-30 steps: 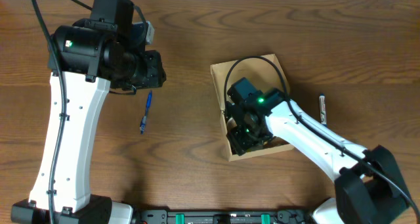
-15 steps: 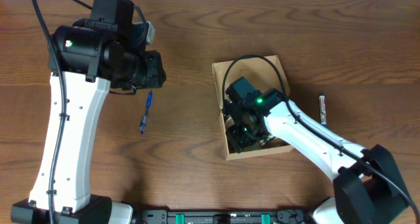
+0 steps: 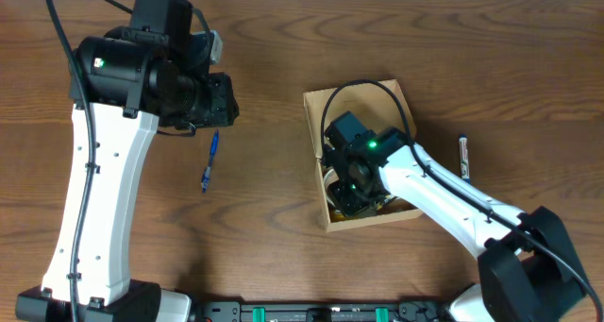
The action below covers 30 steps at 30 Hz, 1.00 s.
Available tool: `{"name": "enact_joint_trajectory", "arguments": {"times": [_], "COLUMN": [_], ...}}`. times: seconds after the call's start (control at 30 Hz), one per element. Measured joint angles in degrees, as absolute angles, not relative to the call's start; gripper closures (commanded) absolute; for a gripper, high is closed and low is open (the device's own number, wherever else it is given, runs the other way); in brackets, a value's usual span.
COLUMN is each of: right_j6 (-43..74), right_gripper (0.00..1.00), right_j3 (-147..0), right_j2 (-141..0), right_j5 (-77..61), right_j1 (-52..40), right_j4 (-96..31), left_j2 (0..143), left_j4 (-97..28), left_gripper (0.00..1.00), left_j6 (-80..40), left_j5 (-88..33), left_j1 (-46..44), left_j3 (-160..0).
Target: Pack container
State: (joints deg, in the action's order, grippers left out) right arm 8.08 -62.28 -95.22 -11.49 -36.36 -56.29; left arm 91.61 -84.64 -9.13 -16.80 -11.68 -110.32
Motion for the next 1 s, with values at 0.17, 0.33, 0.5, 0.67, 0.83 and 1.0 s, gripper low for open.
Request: {"name": "enact_joint_trajectory", "arguments": {"times": [0.17, 0.33, 0.5, 0.67, 0.83, 1.0], "right_j6": [8.32, 8.29, 8.47, 8.69, 9.08, 10.09], "right_gripper": [0.98, 0.98, 0.98, 0.98, 0.98, 0.98], "right_j3": [-62.28, -62.28, -62.28, -62.28, -62.28, -62.28], "right_j2": [-95.22, -95.22, -95.22, -95.22, -95.22, -95.22], "right_j5": [-11.92, -12.49, -13.37, -13.65, -13.96, -14.2], "right_j1": [-36.36, -36.36, -36.36, -36.36, -36.75, -39.11], "right_j4": [-56.64, -57.49, -58.92, -61.06, -61.82, -61.47], "left_j2": [91.61, 91.61, 91.61, 91.61, 91.61, 91.61], "left_j4": [-84.64, -84.64, -84.64, -84.64, -84.58, -84.29], "left_gripper": [0.58, 0.58, 0.58, 0.58, 0.58, 0.58], "left_j6": [-9.13, -9.13, -9.13, -9.13, -9.13, -9.13], "left_j5": [-16.8, -16.8, -16.8, -16.8, -16.75, -16.56], "left_j1": [-11.68, -11.68, -11.68, -11.68, -11.68, -11.68], "left_j3": [-110.32, -110.32, -110.32, -110.32, -110.32, -110.32]}}
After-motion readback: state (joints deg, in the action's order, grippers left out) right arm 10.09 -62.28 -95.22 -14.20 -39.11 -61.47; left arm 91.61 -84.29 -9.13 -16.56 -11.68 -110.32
